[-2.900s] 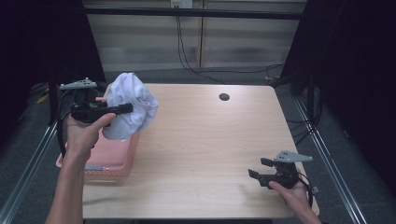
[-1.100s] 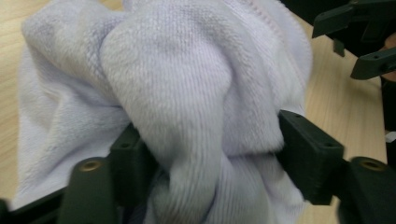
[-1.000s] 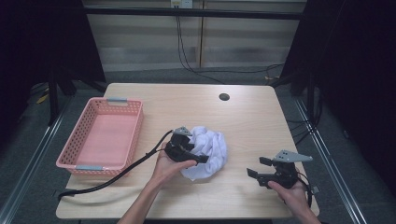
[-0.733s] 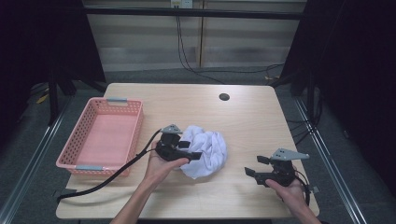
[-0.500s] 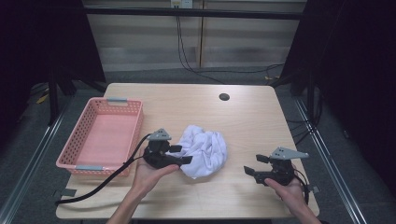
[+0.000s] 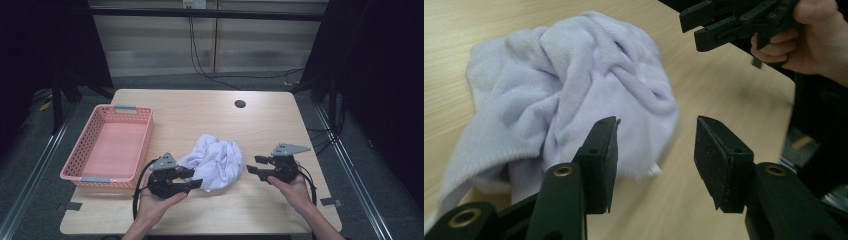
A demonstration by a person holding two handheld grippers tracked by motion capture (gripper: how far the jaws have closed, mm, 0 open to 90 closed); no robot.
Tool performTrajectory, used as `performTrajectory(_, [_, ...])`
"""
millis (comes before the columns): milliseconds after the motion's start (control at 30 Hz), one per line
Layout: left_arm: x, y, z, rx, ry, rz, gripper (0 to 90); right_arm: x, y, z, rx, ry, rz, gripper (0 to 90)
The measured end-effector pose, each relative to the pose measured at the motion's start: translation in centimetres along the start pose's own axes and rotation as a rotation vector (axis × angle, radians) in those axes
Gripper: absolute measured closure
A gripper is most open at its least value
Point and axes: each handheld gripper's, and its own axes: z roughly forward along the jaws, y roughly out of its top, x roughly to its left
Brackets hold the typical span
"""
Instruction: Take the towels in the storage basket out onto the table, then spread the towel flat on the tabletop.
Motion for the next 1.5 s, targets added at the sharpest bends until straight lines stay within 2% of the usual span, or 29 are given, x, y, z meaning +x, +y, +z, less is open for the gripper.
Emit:
performTrajectory(67, [0.3, 0.4, 1.9, 0.031, 0.03, 0.067, 54.6, -0.5, 0.9, 1.4, 0.016, -0.011, -0.002, 54.1])
performTrajectory(100, [0.8, 0.6, 2.9, 0.036, 0.025, 0.065, 55.0, -0.6, 1.1, 2.1, 0.02, -0.021, -0.005, 54.1])
performTrajectory(133, [1.2, 0.6, 3.3, 0.035, 0.006, 0.044, 55.7, -0.8, 1.4, 3.1, 0.036, -0.024, -0.012, 56.0])
performTrajectory(167, [1.4, 0.7, 3.9, 0.043, 0.015, 0.044, 60.7, -0.8, 1.5, 3.6, 0.048, -0.034, -0.024, 57.1])
performTrajectory(200, [1.5, 0.7, 4.4, 0.065, 0.03, 0.069, 70.3, -0.9, 1.6, 4.2, 0.056, -0.044, -0.043, 56.9])
performTrajectory(267, [1.8, 0.6, 5.2, 0.144, 0.029, 0.053, 81.5, -1.2, 1.6, 5.2, 0.067, -0.037, -0.048, 53.8])
performTrajectory(300, [2.0, 0.2, 5.4, 0.178, 0.035, 0.063, 84.5, -1.2, 1.5, 5.4, 0.067, -0.036, -0.045, 52.2])
performTrajectory(333, [2.1, -0.1, 5.5, 0.187, 0.019, 0.06, 85.4, -1.3, 1.4, 5.7, 0.062, 0.002, -0.03, 50.3])
performTrajectory(400, [2.1, -0.3, 5.3, 0.215, -0.011, 0.071, 85.2, -1.1, 1.2, 6.0, 0.063, 0.015, -0.032, 47.8])
performTrajectory(467, [1.9, -0.3, 4.8, 0.201, -0.029, 0.065, 80.1, -0.8, 1.1, 6.2, 0.052, 0.056, -0.031, 47.8])
performTrajectory(500, [1.8, -0.2, 4.6, 0.186, -0.027, 0.066, 76.5, -0.5, 1.2, 6.3, 0.052, 0.057, -0.058, 48.8])
performTrajectory(567, [1.7, 0.3, 4.2, 0.149, -0.03, 0.068, 70.8, 0.0, 1.3, 6.3, 0.053, 0.054, -0.073, 53.8])
performTrajectory(600, [1.7, 0.9, 3.9, 0.105, -0.012, 0.086, 68.0, 0.2, 1.4, 6.4, 0.051, 0.065, -0.073, 55.0])
performTrajectory(633, [1.8, 1.4, 3.8, 0.073, -0.001, 0.084, 64.1, 0.3, 1.5, 6.7, 0.057, 0.077, -0.073, 58.8])
performTrajectory(667, [2.1, 1.8, 3.8, 0.05, 0.004, 0.068, 61.1, 0.3, 1.5, 7.0, 0.071, 0.081, -0.068, 61.7])
performTrajectory(733, [2.5, 2.5, 4.1, 0.027, 0.011, 0.073, 55.7, 0.3, 1.4, 7.2, 0.078, 0.073, -0.053, 67.0])
performTrajectory(767, [2.7, 2.6, 4.5, 0.031, 0.03, 0.077, 55.3, 0.3, 1.4, 7.2, 0.076, 0.076, -0.05, 68.5])
performTrajectory(867, [3.3, 2.4, 6.2, 0.066, 0.043, 0.062, 49.4, 0.4, 1.5, 6.7, 0.069, 0.1, -0.047, 71.5])
performTrajectory(900, [3.5, 2.1, 7.0, 0.074, 0.037, 0.041, 48.4, 0.5, 1.5, 6.6, 0.068, 0.102, -0.049, 71.6])
performTrajectory(933, [3.4, 2.0, 7.4, 0.086, 0.038, 0.047, 51.3, 0.6, 1.4, 6.5, 0.07, 0.105, -0.061, 71.6])
performTrajectory(967, [3.2, 1.9, 7.6, 0.094, 0.06, 0.072, 62.1, 0.7, 1.4, 6.5, 0.074, 0.095, -0.076, 71.5])
performTrajectory(1033, [3.1, 2.0, 7.6, 0.087, 0.045, 0.061, 73.3, 0.6, 1.4, 6.3, 0.075, 0.08, -0.073, 68.2])
performTrajectory(1100, [3.2, 2.0, 7.1, 0.068, 0.017, 0.042, 76.5, 0.4, 1.3, 6.0, 0.052, 0.077, -0.066, 56.0])
performTrajectory(1133, [3.2, 2.0, 6.8, 0.057, 0.008, 0.037, 77.0, 0.4, 1.4, 5.9, 0.043, 0.053, -0.075, 49.8])
performTrajectory(1167, [3.2, 2.1, 6.5, 0.056, -0.004, 0.038, 77.0, 0.3, 1.5, 5.9, 0.033, 0.049, -0.07, 46.5])
performTrajectory(1233, [3.0, 2.2, 6.1, 0.054, -0.056, 0.051, 77.0, 0.3, 1.7, 5.9, 0.028, 0.056, -0.073, 43.5])
performTrajectory(1333, [2.6, 2.4, 5.8, 0.067, -0.079, 0.083, 77.0, 0.5, 1.7, 6.1, 0.017, 0.089, -0.068, 46.7])
performTrajectory(1433, [2.6, 2.4, 5.6, 0.066, -0.098, 0.092, 76.1, 1.1, 1.9, 5.9, 0.005, 0.111, -0.105, 65.3])
performTrajectory(1500, [2.6, 2.6, 5.2, 0.039, -0.096, 0.087, 75.4, 1.7, 2.2, 5.6, -0.007, 0.081, -0.13, 72.0])
